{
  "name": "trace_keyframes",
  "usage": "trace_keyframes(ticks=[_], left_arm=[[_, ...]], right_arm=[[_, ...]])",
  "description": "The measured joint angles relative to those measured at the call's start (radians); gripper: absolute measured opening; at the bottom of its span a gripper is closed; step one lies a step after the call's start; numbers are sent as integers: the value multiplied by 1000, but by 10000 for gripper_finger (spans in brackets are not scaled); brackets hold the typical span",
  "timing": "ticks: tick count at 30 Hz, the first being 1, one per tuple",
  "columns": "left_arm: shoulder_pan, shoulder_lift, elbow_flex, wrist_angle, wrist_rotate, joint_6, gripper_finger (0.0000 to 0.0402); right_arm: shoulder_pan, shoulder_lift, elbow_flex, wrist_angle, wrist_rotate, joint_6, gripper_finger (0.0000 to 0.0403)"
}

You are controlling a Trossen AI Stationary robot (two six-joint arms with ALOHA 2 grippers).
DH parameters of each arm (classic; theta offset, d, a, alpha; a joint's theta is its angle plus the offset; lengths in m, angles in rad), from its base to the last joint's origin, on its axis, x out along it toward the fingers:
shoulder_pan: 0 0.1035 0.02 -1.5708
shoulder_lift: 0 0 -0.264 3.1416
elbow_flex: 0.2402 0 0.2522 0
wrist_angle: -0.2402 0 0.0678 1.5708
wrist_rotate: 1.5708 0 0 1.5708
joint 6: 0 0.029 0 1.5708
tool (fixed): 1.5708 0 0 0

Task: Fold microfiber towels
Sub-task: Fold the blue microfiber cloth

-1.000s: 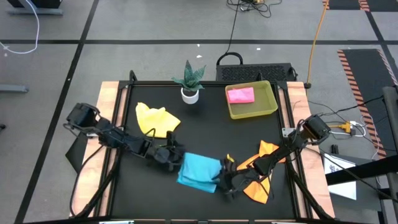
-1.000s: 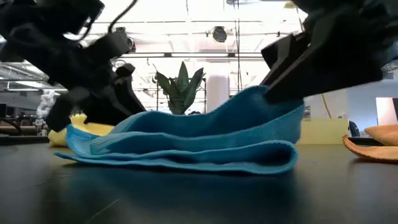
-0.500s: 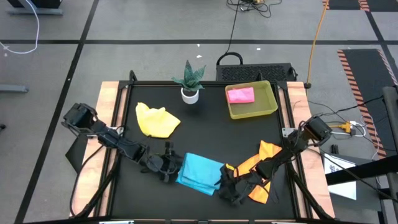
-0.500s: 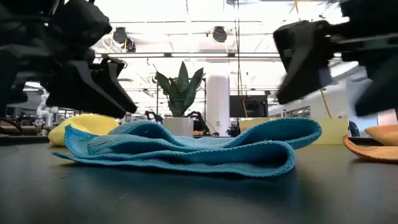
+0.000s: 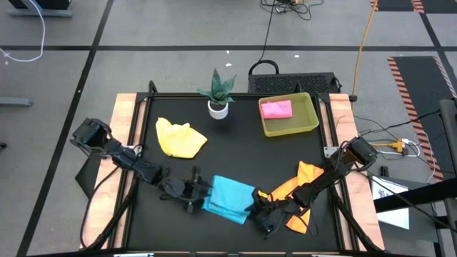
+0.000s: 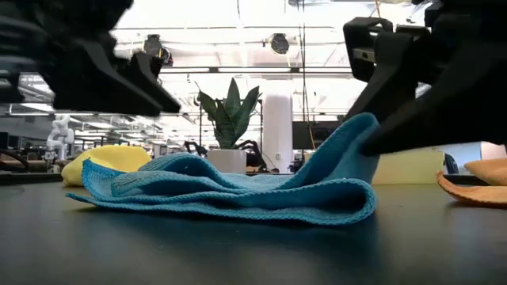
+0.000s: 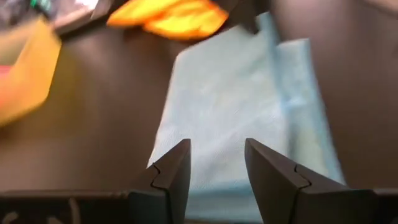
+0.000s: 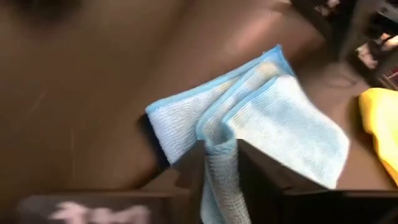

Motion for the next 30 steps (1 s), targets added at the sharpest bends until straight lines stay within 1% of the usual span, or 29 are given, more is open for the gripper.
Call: trace_keyframes(ticks=[3, 4, 5, 7, 12, 14, 18, 22, 24, 26, 28, 30], left_arm=[[-14, 0, 0, 61, 35, 70, 154], [-18, 0, 0, 83, 37, 82, 154], [-21, 0, 0, 110, 37, 90, 154], [-23, 0, 0, 156, 56, 113, 154], [3, 51, 1, 289, 218, 193, 157], [22, 88, 20, 321, 247, 192, 166], [64, 156, 84, 317, 249, 123, 205], [107, 221, 170, 308, 252, 39, 260], [121, 246, 211, 279, 270, 24, 290], [131, 278, 251, 252, 299, 18, 319], [133, 307, 282, 225, 297, -7, 343], [133, 333, 309, 217, 282, -32, 358]], right_arm=[[-2, 0, 0, 2, 7, 0, 21], [-5, 0, 0, 2, 8, 0, 11], [-8, 0, 0, 5, 11, 3, 8], [-12, -2, 0, 22, 67, 26, 12], [-28, -50, 0, 57, 238, 37, 4], [-38, -68, 0, 90, 245, 37, 4], [-55, -87, 0, 117, 243, 37, 2], [-61, -87, 0, 106, 244, 60, 2], [-61, -87, 0, 97, 249, 87, 1], [-61, -87, 0, 90, 287, 105, 1], [-60, -87, 0, 87, 327, 116, 1], [-58, -87, 0, 81, 351, 115, 1]])
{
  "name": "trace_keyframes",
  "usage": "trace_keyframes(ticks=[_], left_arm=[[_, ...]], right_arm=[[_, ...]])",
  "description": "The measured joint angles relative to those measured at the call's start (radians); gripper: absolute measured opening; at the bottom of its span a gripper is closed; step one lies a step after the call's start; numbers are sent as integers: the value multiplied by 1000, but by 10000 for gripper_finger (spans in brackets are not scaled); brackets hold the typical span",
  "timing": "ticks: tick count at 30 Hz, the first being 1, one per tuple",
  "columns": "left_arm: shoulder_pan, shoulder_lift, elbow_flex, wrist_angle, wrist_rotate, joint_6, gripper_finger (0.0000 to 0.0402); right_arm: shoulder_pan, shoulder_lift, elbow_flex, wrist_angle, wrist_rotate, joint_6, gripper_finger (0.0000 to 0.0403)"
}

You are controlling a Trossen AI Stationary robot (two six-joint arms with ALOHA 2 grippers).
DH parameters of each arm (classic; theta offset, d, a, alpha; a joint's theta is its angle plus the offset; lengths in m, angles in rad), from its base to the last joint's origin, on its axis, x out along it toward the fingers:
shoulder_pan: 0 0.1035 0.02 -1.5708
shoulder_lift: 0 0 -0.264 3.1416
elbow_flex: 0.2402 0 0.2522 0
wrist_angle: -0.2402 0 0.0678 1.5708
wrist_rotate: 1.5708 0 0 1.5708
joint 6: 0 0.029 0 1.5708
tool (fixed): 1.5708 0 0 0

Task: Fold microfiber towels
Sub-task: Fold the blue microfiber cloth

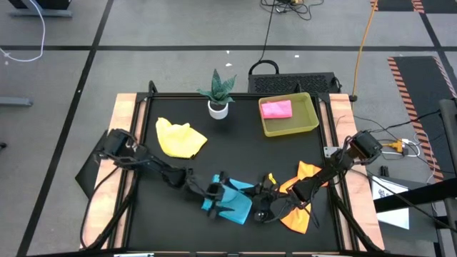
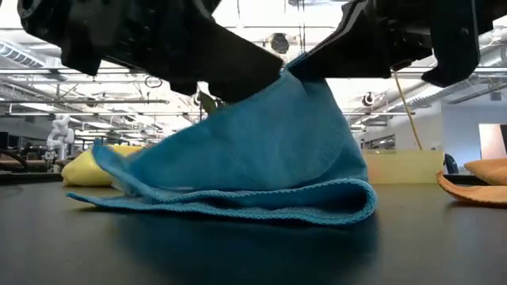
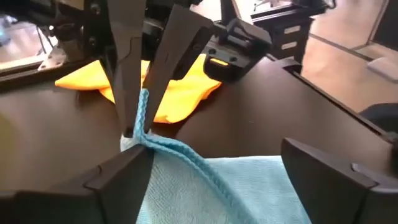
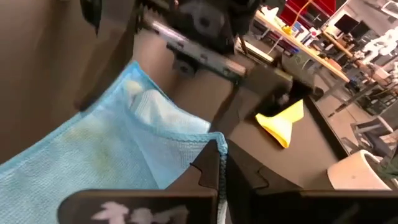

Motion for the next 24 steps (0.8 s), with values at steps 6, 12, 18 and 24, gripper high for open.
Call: trace_keyframes(ticks=[6, 12, 18, 24], left_arm=[[-20, 19, 39, -88, -214, -19, 347], [-23, 11, 39, -114, -289, -19, 273], [-18, 10, 40, -174, -139, -59, 199], [-21, 9, 40, -226, -149, -66, 128]], right_arm=[[15, 0, 0, 4, 3, -14, 1], [55, 0, 0, 35, 2, -70, 0], [90, 0, 0, 41, 76, -89, 0], [119, 0, 0, 41, 128, -117, 0]])
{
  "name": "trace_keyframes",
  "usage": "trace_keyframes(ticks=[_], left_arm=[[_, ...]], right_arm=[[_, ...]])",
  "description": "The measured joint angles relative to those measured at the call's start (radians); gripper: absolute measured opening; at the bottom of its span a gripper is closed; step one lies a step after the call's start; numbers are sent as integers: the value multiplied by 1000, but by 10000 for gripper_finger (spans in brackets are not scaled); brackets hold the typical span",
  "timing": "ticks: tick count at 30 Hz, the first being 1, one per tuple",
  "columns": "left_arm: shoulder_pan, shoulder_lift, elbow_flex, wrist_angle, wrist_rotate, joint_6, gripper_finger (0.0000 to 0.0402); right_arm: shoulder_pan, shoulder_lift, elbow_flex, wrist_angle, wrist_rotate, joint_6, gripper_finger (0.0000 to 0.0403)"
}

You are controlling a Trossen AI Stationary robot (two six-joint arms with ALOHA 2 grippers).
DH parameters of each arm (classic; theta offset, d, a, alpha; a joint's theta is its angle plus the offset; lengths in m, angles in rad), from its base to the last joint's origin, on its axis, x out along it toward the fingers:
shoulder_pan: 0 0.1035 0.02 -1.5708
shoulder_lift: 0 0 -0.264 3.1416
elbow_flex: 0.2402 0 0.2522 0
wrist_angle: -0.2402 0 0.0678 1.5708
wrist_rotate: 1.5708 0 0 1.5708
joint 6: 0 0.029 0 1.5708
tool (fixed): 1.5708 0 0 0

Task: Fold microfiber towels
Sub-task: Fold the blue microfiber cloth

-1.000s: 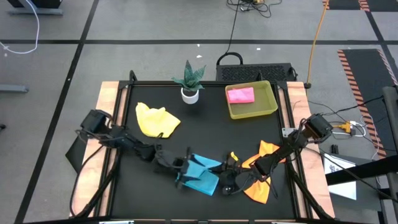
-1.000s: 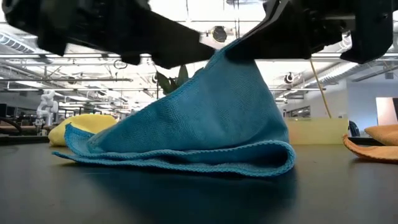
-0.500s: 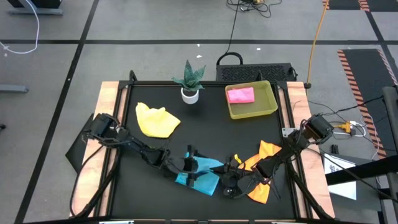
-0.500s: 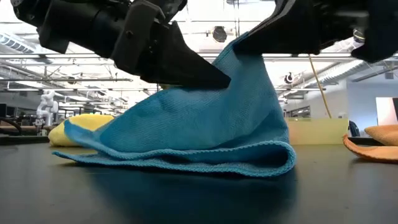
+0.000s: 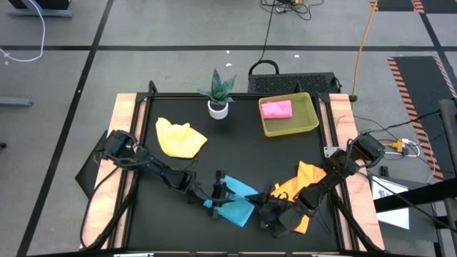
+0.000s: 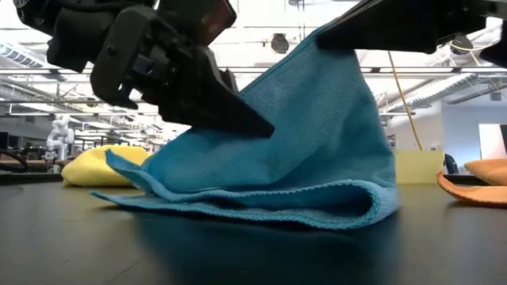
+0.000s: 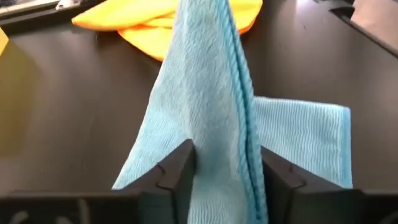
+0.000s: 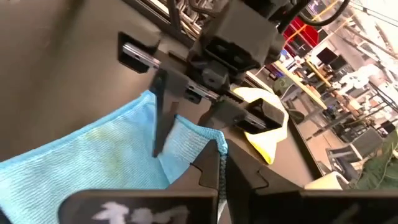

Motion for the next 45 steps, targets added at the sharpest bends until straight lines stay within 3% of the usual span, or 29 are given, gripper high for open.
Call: trace_keyframes(ticks=[10, 18, 27, 31, 33, 40, 42, 45], left_arm=[[2, -158, 0, -323, -105, -2, 49], [-5, -266, 0, -556, -121, -18, 10], [-108, -404, 0, -706, -288, -128, 9], [-140, -473, 0, -710, -303, -199, 9], [-148, -495, 0, -702, -301, -230, 9], [-154, -508, 2, -730, -177, -264, 10], [-152, -508, 2, -758, -183, -263, 10], [-128, -508, 2, -793, -234, -263, 10]], right_arm=[[12, 0, 0, -6, 0, -13, 0], [-14, 0, 0, -6, -4, -50, 0], [-156, -23, 0, 38, -7, -210, 0], [-165, -93, 1, 110, -17, -247, 0], [-158, -133, 1, 92, -59, -203, 0], [-144, -213, 1, -108, -355, 80, 0], [-142, -217, 1, -158, -348, 114, 0], [-144, -217, 2, -201, -255, 144, 0]])
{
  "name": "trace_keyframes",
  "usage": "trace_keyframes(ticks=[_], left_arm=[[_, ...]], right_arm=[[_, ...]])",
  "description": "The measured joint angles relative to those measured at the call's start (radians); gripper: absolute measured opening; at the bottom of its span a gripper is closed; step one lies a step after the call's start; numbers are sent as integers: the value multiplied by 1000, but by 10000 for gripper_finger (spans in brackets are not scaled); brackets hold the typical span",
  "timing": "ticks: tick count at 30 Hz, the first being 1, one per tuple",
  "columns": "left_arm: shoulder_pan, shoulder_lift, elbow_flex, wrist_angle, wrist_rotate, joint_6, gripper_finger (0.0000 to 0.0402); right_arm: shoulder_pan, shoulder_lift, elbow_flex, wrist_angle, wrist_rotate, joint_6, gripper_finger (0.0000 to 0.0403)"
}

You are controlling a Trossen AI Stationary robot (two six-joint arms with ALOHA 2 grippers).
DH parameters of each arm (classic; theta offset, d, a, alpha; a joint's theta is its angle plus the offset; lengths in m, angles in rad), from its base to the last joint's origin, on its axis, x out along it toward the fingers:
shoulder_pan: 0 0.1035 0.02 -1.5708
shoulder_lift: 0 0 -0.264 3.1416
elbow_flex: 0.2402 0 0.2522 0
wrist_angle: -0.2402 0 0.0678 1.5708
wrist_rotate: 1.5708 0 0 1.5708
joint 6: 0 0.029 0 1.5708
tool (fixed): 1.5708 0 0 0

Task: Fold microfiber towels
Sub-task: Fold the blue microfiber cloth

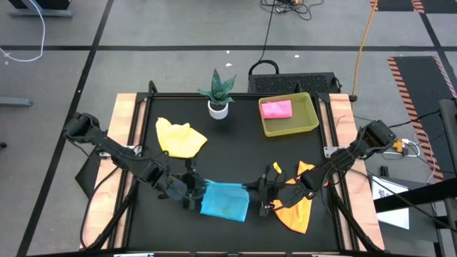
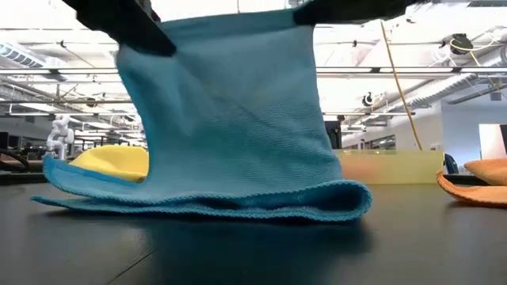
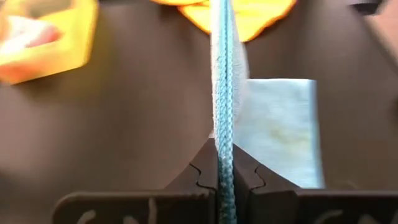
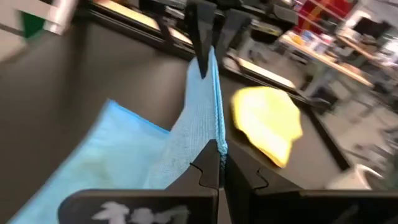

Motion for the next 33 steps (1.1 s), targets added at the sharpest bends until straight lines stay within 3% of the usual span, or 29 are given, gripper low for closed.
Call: trace_keyframes(ticks=[9, 14, 19, 27, 33], left_arm=[[157, 22, -3, -9, -114, 109, 10], [254, 92, -16, 39, -140, 110, 10], [290, 144, -20, 73, -69, 147, 10], [282, 123, -20, 77, 138, 184, 12], [273, 207, -21, 78, 217, 179, 66]], right_arm=[[-122, -2, -77, 43, 188, -23, 0], [-192, -1, -185, 226, 210, -62, 0], [-214, 0, -275, 388, 95, -98, 0], [-196, -1, -295, 383, -202, -47, 0], [-168, -1, -295, 374, -262, -14, 0]])
